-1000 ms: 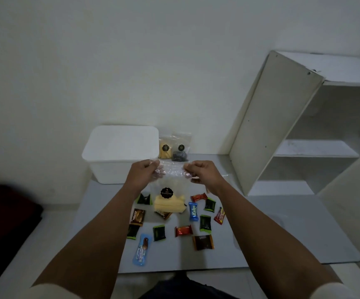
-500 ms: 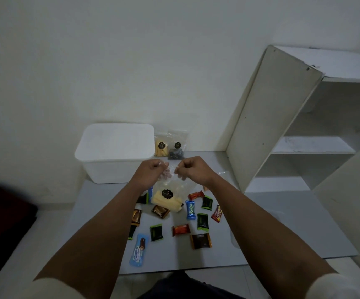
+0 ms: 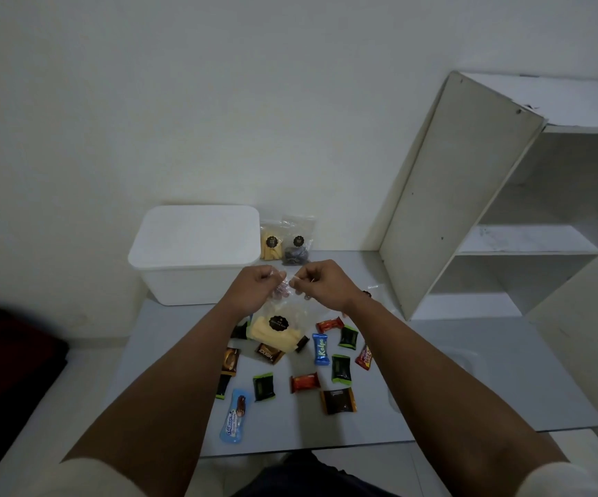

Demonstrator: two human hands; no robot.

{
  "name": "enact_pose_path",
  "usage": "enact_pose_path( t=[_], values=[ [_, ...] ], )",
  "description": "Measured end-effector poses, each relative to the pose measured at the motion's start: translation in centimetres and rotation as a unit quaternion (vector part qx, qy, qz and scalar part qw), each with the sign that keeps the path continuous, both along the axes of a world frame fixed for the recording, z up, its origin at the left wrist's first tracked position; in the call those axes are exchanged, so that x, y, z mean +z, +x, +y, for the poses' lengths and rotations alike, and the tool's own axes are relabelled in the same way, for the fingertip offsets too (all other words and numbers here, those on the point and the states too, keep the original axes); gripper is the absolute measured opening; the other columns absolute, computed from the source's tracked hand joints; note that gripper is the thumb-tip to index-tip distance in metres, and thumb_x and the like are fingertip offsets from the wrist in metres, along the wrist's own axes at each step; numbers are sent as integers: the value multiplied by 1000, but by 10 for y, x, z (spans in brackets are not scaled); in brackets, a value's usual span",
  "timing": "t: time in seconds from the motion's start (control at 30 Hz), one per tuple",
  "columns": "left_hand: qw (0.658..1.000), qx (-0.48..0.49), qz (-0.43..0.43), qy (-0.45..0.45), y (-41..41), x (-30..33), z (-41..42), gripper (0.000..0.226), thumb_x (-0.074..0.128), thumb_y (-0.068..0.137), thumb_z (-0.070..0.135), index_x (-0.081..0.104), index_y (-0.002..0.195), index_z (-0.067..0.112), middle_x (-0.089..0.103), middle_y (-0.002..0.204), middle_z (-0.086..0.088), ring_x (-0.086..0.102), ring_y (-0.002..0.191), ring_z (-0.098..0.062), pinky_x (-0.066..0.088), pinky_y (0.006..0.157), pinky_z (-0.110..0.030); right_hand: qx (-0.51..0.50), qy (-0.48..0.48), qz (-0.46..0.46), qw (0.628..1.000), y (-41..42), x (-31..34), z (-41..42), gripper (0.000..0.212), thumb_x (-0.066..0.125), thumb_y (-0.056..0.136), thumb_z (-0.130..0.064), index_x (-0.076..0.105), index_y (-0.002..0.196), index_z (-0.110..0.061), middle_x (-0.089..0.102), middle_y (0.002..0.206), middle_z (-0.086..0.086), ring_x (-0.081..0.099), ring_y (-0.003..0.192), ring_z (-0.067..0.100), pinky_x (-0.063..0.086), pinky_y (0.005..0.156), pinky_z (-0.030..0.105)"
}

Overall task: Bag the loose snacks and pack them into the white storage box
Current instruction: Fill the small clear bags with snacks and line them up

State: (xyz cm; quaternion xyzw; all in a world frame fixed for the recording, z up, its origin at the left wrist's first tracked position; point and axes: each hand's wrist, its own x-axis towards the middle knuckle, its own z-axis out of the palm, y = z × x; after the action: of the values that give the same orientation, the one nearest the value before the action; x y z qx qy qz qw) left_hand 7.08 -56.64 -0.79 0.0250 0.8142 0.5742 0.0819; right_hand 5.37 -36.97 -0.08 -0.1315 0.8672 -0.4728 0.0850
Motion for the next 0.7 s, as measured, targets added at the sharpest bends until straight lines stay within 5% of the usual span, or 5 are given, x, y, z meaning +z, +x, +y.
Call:
enact_pose_path(
  t=[0.33,0.7],
  values=[
    [1000,-6,6,-11,-1,-5,-3,32,63,97,37,73,83,10,71,74,1,63,71,-12,49,75,-32,-1,13,13,1000,3,-4,-3,16,71,93,-18,72,88,-3,72,80,10,65,65,13,57,70,35],
    [999,34,7,9,0,-1,-6,35,61,99,35,71,88,3,73,80,-9,63,70,-13,49,72,-29,-29,15,35,999,5,-9,2,18,67,94,-22,66,81,-8,66,74,13,62,68,15,58,79,52]
  ],
)
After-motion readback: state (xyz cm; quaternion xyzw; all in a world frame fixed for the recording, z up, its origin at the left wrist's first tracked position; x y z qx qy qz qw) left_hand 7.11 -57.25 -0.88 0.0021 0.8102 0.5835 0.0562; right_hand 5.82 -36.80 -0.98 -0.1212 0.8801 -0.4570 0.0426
